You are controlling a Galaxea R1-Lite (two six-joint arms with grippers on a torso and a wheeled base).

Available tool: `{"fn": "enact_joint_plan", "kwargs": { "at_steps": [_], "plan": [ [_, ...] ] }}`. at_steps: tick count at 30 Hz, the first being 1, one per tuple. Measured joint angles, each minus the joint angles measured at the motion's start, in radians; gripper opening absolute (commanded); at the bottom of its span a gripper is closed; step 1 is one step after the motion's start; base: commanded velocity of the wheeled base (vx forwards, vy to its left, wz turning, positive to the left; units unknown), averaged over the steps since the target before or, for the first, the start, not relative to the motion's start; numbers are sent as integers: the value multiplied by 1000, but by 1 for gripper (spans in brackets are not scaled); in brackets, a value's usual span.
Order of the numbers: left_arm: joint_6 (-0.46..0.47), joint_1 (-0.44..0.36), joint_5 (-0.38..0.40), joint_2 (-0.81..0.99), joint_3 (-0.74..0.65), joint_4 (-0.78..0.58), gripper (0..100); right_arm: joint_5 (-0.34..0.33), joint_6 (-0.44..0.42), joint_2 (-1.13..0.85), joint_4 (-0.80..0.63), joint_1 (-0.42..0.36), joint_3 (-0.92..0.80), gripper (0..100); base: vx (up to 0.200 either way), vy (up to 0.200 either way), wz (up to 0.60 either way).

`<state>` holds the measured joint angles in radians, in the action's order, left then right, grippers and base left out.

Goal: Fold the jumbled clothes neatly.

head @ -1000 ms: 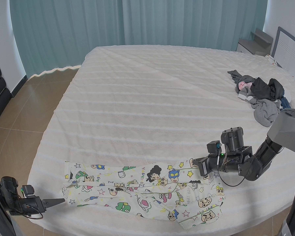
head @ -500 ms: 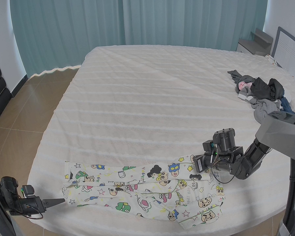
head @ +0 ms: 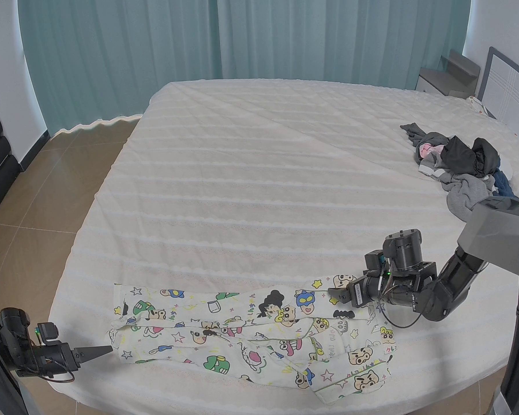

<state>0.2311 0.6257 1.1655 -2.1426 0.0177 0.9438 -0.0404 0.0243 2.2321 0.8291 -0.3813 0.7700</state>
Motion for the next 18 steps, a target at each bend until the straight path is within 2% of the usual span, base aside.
{"fn": "enact_joint_plan", "kwargs": {
  "at_steps": [3, 8, 9, 14, 18],
  "plan": [
    [-42, -3, -68, 10, 0, 56, 100, 1, -42, -66, 30, 0, -64, 100, 0, 0, 0],
    [-159, -60, -265, 28, 1, 168, 100, 2, -113, -231, 57, 2, -213, 100, 0, 0, 0],
    [-204, -100, -342, 33, 10, 205, 100, 2, -144, -309, 63, 2, -276, 100, 0, 0, 0],
    [-270, -199, -476, 37, 52, 255, 100, 4, -212, -497, 70, 3, -418, 100, 0, 0, 0],
    [-317, -293, -545, 36, 104, 267, 100, 5, -256, -673, 73, 6, -567, 100, 0, 0, 0]
  ]
}}
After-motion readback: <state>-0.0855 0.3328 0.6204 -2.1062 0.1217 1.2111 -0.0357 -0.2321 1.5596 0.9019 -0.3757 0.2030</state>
